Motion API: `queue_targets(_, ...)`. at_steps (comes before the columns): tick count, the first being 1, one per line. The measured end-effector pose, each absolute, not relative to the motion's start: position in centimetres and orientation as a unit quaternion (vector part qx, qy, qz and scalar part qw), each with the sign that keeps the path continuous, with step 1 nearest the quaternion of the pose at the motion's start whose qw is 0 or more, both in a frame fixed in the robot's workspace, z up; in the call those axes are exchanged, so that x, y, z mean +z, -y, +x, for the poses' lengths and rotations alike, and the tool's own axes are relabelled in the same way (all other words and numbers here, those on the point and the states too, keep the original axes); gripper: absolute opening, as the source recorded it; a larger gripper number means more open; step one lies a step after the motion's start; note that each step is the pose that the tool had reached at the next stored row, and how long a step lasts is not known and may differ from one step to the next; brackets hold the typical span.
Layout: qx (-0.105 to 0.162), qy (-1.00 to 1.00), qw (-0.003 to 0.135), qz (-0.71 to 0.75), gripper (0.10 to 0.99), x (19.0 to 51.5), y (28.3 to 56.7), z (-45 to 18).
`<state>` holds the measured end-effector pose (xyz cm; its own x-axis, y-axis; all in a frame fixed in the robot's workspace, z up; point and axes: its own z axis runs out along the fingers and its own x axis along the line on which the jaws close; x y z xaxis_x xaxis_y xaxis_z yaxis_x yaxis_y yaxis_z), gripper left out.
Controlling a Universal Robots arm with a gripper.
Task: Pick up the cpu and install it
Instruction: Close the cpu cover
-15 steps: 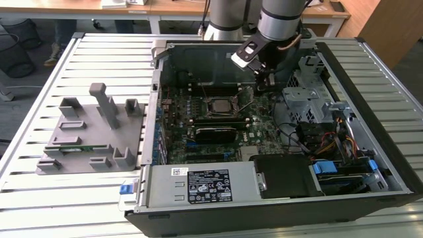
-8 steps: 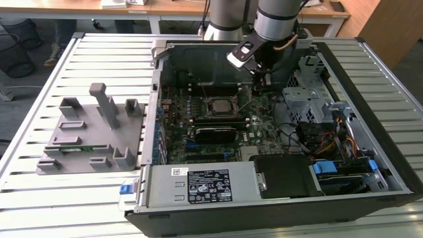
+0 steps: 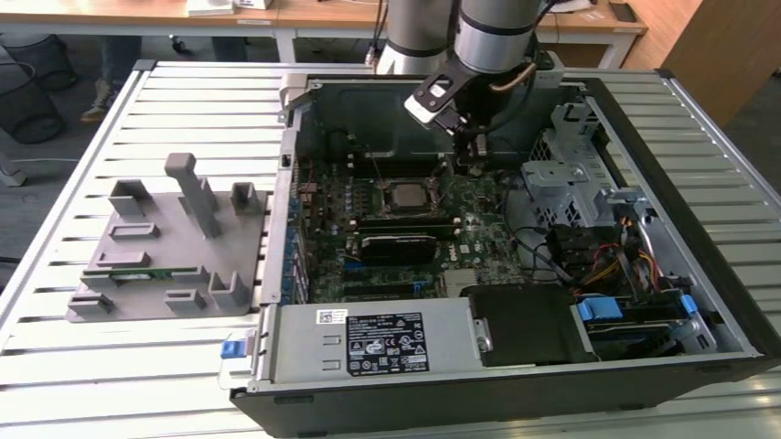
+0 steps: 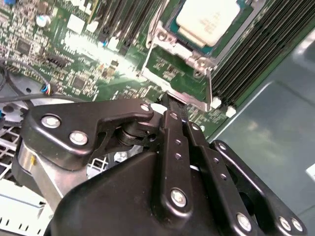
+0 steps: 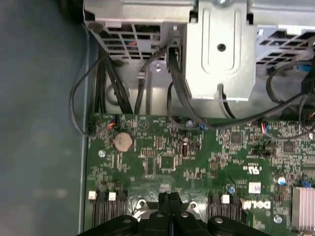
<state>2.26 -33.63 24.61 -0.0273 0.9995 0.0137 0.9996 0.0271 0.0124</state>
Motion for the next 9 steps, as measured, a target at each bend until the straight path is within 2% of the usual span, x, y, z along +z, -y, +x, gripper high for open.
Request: queue_targets(9,-0.009,0.717,0.0,-0.697,0.11,24.2,33.6,0.8)
